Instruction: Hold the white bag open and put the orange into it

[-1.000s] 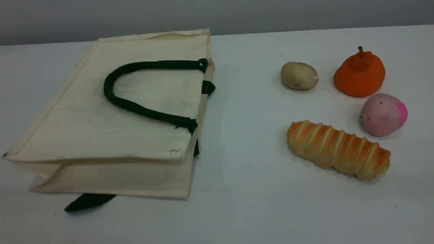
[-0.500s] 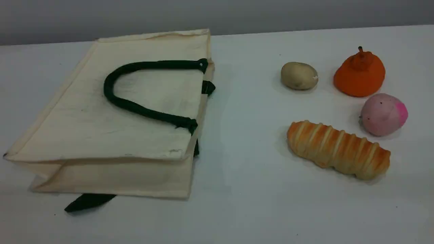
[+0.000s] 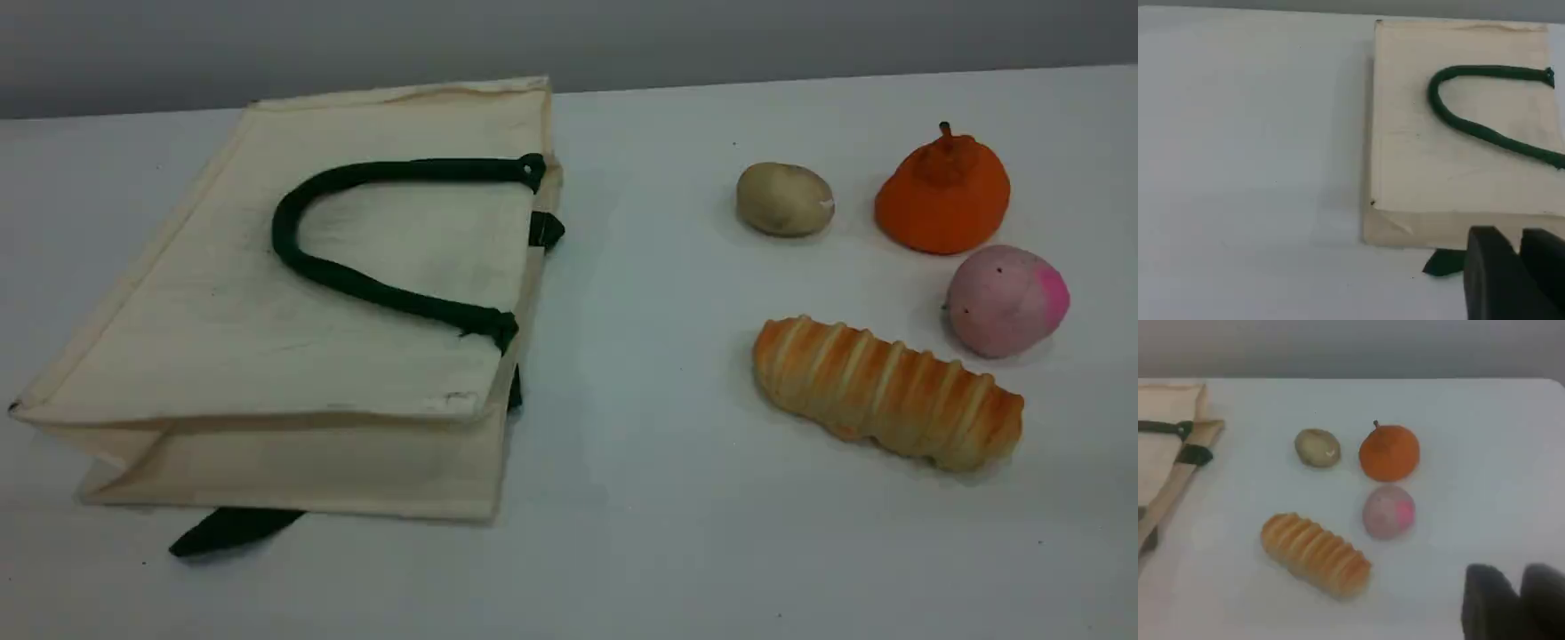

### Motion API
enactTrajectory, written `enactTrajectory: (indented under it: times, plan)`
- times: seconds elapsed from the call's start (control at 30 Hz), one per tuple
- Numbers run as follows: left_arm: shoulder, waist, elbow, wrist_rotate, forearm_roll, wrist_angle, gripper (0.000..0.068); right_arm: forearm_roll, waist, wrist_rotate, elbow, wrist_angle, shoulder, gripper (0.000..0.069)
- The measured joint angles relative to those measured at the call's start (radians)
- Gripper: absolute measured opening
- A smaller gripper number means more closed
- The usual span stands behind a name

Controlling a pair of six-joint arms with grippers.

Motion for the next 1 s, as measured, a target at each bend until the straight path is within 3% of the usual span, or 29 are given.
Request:
enactTrajectory:
  times: [0.33, 0.47, 0.73, 0.87, 1.0]
  plan:
    - [0.016, 0.000, -0.009, 0.001, -0.035, -0.021, 0.0125, 0.052, 0.000, 0.004, 0.000, -0.004, 0.000, 0.0131]
    - [0.092, 0.000, -0.028, 0.039, -0.097, -0.026, 0.0145, 0.088, 0.000, 0.006, -0.001, -0.017, 0.000, 0.0172]
    - [0.385, 0.000, -0.168, 0.240, -0.257, -0.035, 0.0306, 0.217, 0.000, -0.019, -0.011, -0.062, 0.129, 0.0358]
    - [0.565, 0.000, -0.219, 0.276, -0.261, -0.100, 0.0391, 0.312, 0.000, -0.102, -0.011, -0.154, 0.268, 0.0386]
    - [0.725, 0.000, -0.220, 0.256, -0.261, -0.223, 0.0412, 0.413, 0.000, -0.162, -0.011, -0.278, 0.418, 0.0391]
